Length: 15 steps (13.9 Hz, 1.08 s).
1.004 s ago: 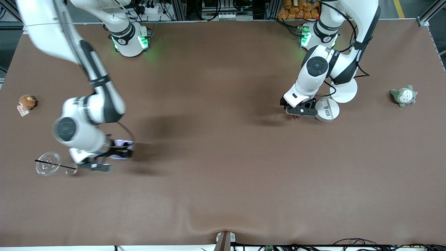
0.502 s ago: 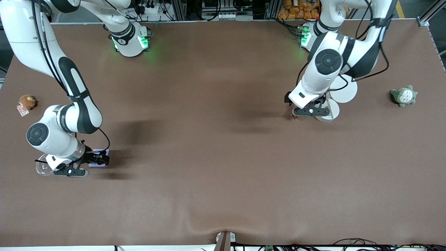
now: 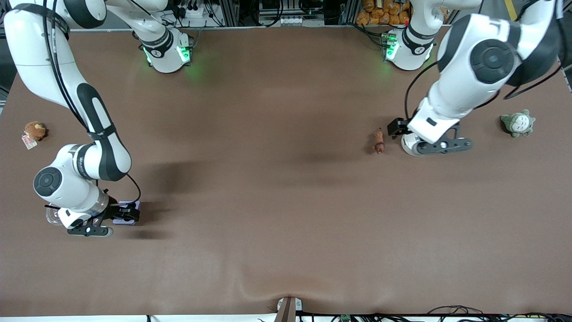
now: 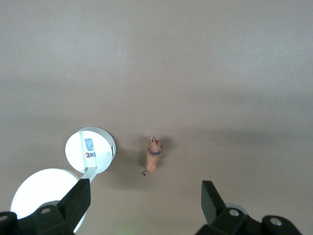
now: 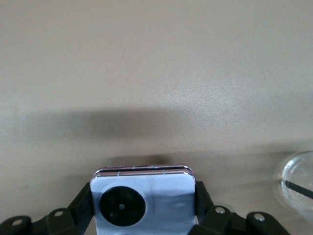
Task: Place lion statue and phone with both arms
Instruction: 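Withdraw the left gripper while the right gripper lowers the phone near the glass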
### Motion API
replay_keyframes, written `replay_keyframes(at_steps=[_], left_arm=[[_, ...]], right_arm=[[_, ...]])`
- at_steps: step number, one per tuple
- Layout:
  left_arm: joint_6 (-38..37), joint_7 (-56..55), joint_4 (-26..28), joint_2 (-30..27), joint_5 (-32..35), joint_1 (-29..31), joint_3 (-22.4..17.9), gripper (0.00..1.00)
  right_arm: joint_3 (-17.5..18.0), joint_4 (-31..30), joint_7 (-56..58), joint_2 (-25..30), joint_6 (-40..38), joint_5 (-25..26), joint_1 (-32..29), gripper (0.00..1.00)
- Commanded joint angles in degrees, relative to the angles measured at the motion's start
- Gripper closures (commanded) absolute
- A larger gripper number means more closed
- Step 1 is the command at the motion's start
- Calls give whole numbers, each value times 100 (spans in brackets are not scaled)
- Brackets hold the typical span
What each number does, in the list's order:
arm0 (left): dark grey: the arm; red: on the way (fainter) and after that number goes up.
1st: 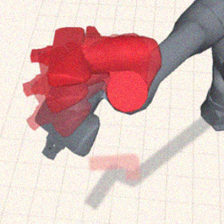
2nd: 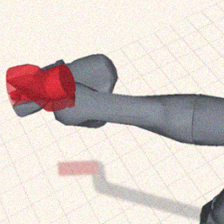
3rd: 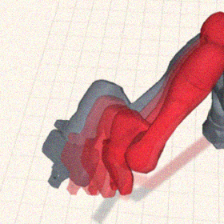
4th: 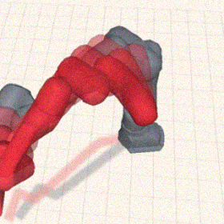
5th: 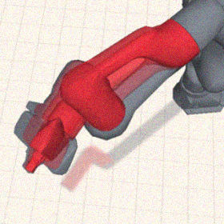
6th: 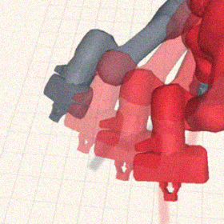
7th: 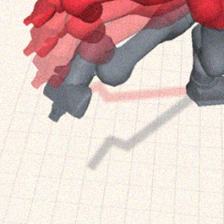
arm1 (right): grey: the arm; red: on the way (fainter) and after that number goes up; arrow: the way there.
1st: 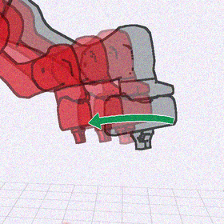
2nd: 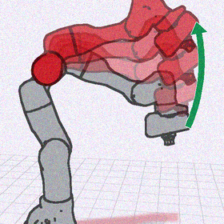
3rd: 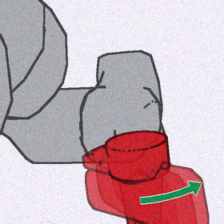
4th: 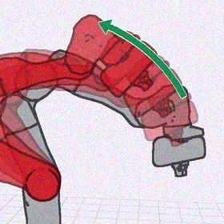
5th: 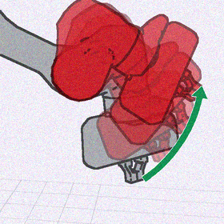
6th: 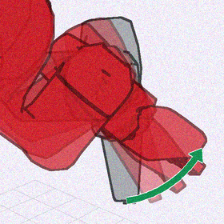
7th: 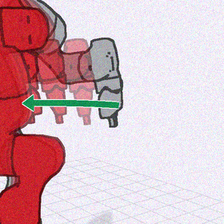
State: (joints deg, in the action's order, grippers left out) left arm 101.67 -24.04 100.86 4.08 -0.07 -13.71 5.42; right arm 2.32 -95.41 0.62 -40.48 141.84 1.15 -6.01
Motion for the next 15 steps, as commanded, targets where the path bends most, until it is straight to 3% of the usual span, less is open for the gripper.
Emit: replay_keyframes(at_steps=[1, 3, 11, 15], left_arm=[[-551, -5, -1013, 171, -116, 402, 38, 0], [-579, 13, -1419, 145, -125, 527, 38, 0], [-851, 75, -1999, 137, 103, 790, -14, 0], [-1387, 84, -2088, -197, -441, 878, -76, 0]], right_arm=[[41, 242, 17, -206, -51, 61, -110, 58], [32, 242, 8, -224, -42, 192, -137, 55], [14, 251, -1, -338, 2, 219, -207, 54], [-12, 242, -1, -347, 107, 281, -234, 52]])
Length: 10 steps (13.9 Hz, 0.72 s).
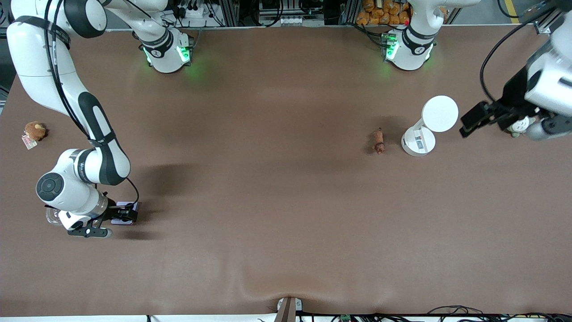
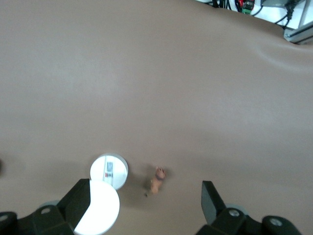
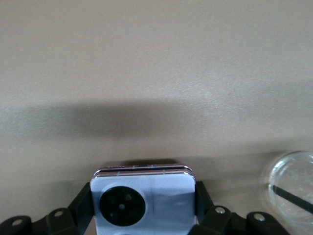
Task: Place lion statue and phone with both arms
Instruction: 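Withdraw the left gripper while the right gripper lowers the phone near the glass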
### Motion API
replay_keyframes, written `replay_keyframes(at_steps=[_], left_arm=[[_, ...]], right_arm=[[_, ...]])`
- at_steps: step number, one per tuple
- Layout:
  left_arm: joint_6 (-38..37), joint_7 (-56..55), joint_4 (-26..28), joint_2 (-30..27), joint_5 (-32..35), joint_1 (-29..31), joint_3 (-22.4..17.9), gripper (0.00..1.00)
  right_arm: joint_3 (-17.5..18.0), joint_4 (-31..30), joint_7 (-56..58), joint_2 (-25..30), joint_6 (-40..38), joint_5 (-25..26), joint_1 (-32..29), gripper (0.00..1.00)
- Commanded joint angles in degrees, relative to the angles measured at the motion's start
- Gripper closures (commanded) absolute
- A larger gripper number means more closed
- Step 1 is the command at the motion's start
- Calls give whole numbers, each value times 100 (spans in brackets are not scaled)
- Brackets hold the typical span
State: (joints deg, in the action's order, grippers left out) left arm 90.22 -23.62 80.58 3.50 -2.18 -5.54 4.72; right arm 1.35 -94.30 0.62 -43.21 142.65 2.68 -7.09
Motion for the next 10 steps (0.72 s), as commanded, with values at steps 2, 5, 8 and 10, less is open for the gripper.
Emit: replay_keyframes(at_steps=[2, 5, 8, 10], left_arm=[[-224, 391, -42, -165, 5, 228, -15, 0], [-198, 1588, 309, -499, 209, 466, 20, 0], [-241, 1571, 581, -701, 209, 484, 38, 0], [-241, 1571, 617, -719, 209, 484, 12, 0]], right_arm=[[85, 131, -1, -109, 35, 127, -126, 47], [85, 122, -1, -118, 88, 162, -126, 0], [76, 122, -1, -109, 79, 171, -126, 0], [76, 122, -1, -109, 79, 171, -126, 0]])
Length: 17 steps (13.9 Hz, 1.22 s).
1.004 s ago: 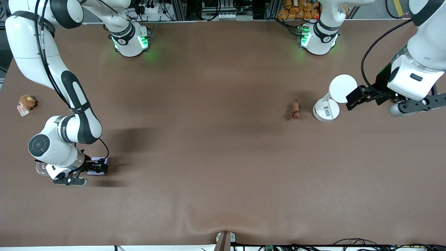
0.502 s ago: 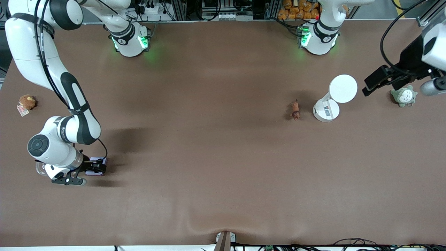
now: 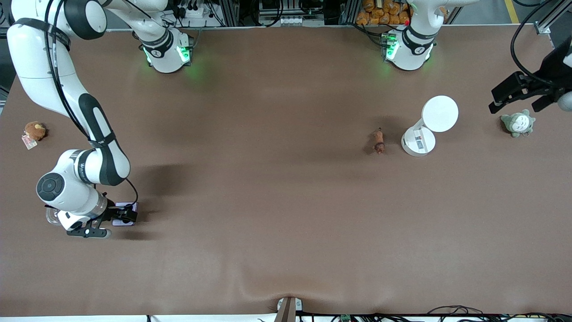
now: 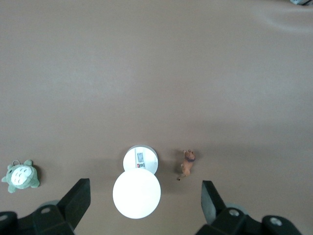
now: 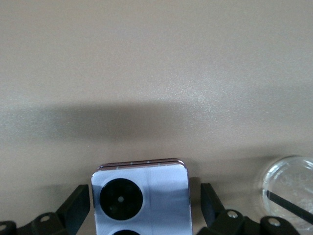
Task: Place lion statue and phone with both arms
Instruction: 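Place the phone beside the glass cup and open the right gripper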
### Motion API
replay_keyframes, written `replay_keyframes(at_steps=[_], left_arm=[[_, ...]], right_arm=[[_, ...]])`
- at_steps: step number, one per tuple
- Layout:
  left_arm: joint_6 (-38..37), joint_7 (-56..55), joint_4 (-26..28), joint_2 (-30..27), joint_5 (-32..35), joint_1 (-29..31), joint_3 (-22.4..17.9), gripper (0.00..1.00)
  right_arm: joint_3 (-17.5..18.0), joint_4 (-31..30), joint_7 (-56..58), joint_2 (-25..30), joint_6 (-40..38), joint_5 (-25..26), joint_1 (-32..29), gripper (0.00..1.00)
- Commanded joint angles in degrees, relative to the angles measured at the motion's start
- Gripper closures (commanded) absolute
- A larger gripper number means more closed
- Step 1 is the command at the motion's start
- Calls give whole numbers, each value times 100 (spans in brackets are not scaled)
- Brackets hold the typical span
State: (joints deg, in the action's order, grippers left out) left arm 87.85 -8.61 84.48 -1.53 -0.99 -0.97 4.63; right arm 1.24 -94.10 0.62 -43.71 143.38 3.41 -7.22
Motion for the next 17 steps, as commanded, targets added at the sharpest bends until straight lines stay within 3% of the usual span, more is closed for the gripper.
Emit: replay_keyframes(at_steps=[1, 8, 12, 17], left_arm=[[-14, 78, 218, -216, 90, 18, 20, 0], [-181, 201, 166, -172, -85, 220, -6, 0], [-268, 96, 253, -225, -252, 229, 3, 0], [-313, 140, 245, -216, -182, 220, 47, 0]], right_arm=[[87, 103, -1, -58, 6, 99, -113, 0], [96, 68, -1, 205, -134, 116, -69, 0], [114, 6, -1, 556, -818, 108, -60, 0], [149, -1371, -54, 1820, -812, 90, 142, 0]])
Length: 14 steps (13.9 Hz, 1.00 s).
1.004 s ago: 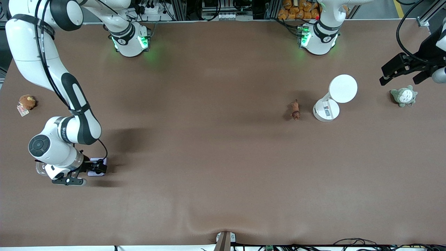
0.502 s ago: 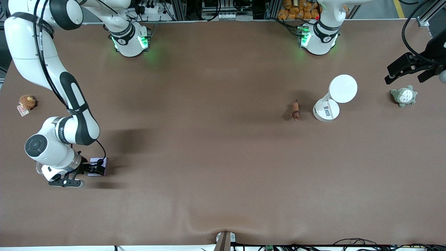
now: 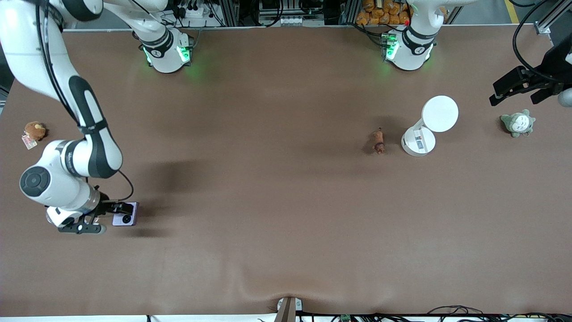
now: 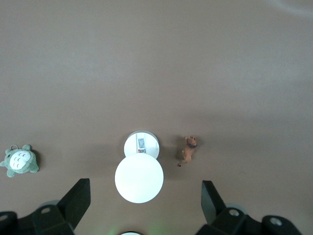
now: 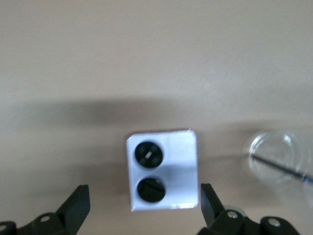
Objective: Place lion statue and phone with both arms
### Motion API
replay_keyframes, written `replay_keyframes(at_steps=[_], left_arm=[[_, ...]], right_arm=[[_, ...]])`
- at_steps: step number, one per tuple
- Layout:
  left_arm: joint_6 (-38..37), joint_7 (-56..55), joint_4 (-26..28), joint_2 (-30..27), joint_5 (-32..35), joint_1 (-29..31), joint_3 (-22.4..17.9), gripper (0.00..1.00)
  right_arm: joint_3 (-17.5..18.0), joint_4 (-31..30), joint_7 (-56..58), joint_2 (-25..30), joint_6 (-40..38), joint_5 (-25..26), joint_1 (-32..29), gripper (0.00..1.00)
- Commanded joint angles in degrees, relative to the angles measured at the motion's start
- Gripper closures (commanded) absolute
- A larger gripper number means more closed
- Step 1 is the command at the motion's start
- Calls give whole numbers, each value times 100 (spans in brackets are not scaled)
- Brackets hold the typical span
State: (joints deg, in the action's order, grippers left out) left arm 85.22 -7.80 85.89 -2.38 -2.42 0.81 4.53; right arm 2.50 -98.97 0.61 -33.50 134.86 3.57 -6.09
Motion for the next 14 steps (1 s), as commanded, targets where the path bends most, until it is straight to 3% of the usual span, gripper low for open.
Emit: replay_keyframes(at_steps=[1, 7, 14], left_arm=[[-49, 111, 86, -122, -4, 43, 57, 0], [38, 129, 51, -52, 242, 51, 57, 0], [38, 129, 86, 1, 216, 51, 40, 0]], right_arm=[[31, -1096, -61, 1027, 31, 73, 29, 0], [66, -1958, -26, 2267, -152, 56, 256, 0], [84, -1135, -8, 2734, -1742, 3, 328, 0]])
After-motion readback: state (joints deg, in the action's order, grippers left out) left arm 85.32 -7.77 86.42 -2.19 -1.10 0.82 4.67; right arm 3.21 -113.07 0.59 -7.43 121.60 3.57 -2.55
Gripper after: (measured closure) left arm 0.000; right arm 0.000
